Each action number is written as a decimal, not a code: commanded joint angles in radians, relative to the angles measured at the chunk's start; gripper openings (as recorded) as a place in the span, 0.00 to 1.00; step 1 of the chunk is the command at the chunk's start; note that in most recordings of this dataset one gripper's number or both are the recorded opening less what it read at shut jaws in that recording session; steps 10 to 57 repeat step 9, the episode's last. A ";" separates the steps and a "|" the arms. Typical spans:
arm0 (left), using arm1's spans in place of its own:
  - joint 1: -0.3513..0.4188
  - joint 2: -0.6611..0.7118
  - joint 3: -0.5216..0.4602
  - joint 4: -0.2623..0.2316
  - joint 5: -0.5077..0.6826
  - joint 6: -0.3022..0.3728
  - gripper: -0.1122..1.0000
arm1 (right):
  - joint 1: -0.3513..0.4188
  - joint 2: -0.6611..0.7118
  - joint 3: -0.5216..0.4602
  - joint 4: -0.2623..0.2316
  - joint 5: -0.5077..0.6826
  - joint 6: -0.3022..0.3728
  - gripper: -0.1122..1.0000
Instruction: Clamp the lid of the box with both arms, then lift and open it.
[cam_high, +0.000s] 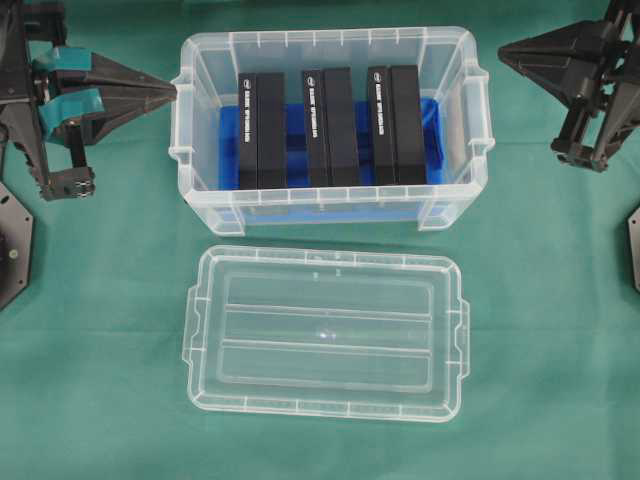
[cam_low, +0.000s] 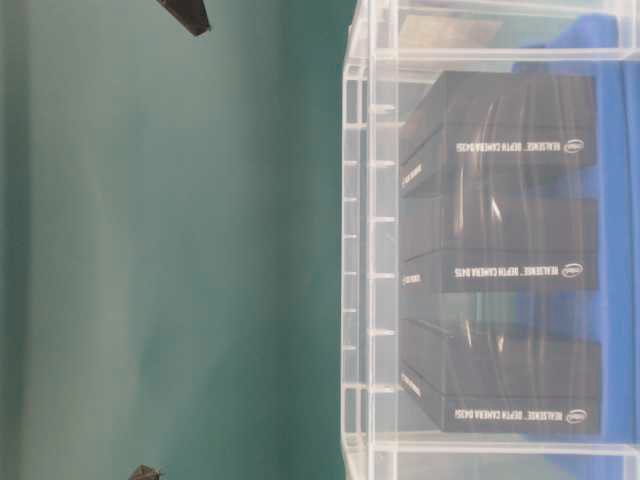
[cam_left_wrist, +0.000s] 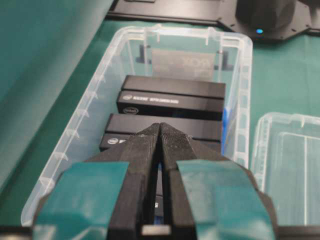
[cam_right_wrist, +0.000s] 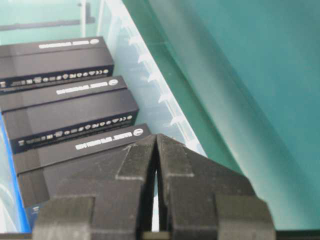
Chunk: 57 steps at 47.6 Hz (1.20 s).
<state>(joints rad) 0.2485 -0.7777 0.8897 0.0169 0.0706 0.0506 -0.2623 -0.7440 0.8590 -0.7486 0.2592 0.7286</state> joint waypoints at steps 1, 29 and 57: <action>-0.002 -0.002 -0.014 0.000 -0.008 -0.002 0.11 | -0.003 0.003 -0.012 0.002 -0.009 0.000 0.10; -0.002 -0.002 -0.014 -0.002 -0.006 -0.002 0.11 | -0.003 0.005 -0.012 0.002 -0.009 0.000 0.10; -0.002 -0.002 -0.014 -0.002 -0.006 -0.002 0.11 | -0.003 0.005 -0.012 0.002 -0.009 0.000 0.10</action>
